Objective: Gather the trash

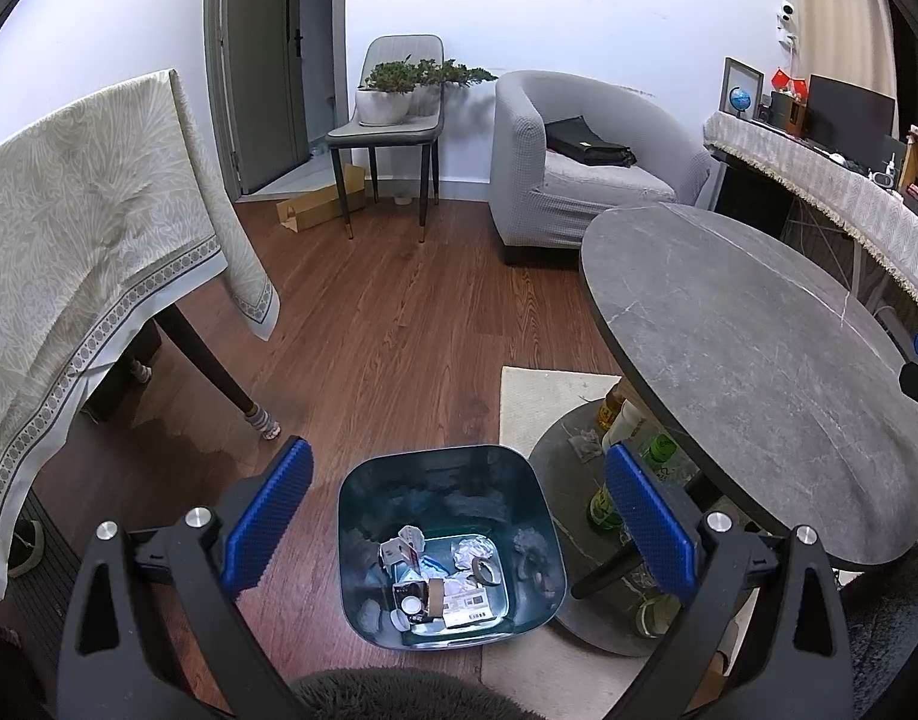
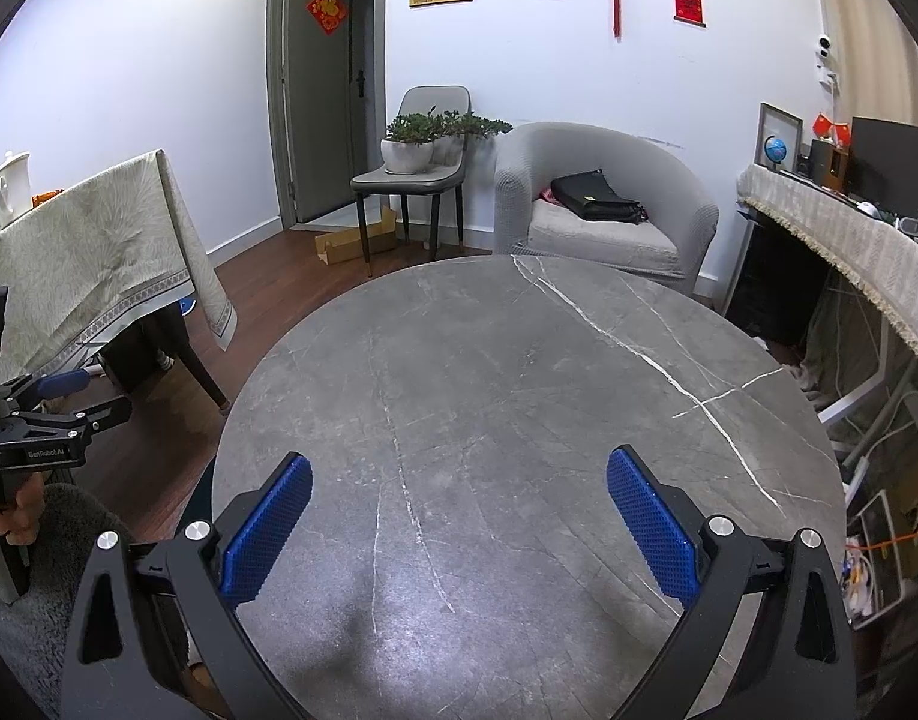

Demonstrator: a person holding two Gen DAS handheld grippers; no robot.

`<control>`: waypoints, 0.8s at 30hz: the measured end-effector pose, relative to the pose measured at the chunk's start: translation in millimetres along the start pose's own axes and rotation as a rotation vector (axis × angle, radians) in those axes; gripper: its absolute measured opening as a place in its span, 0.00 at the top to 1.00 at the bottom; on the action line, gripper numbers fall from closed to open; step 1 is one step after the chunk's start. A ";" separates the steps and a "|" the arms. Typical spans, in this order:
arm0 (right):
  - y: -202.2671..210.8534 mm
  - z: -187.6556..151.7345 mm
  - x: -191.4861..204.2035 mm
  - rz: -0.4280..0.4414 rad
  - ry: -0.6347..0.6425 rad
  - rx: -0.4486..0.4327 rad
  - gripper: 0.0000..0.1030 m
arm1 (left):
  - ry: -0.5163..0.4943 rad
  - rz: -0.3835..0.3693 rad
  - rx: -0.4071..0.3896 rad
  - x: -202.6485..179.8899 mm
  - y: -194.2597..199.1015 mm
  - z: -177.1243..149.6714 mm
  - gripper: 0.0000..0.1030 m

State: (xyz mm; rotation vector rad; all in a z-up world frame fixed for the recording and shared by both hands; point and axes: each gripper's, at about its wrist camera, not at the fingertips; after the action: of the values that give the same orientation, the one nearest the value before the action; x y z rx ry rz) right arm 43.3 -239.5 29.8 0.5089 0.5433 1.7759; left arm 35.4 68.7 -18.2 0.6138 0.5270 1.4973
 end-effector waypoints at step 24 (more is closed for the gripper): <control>0.6 -0.1 -0.6 0.000 -0.004 0.000 0.03 | -0.003 -0.001 0.001 -1.3 0.6 0.5 0.04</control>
State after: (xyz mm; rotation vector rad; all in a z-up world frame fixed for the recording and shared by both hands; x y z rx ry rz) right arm 42.9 -240.2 30.1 0.5123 0.5406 1.7749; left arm 35.3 67.5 -17.4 0.6165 0.5254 1.4954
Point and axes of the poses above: each gripper's, at about its wrist camera, not at the fingertips, and y roughly against the way its jaws point, x to its left, z to its top, and after that the axes turned 6 degrees about -y, right-handed
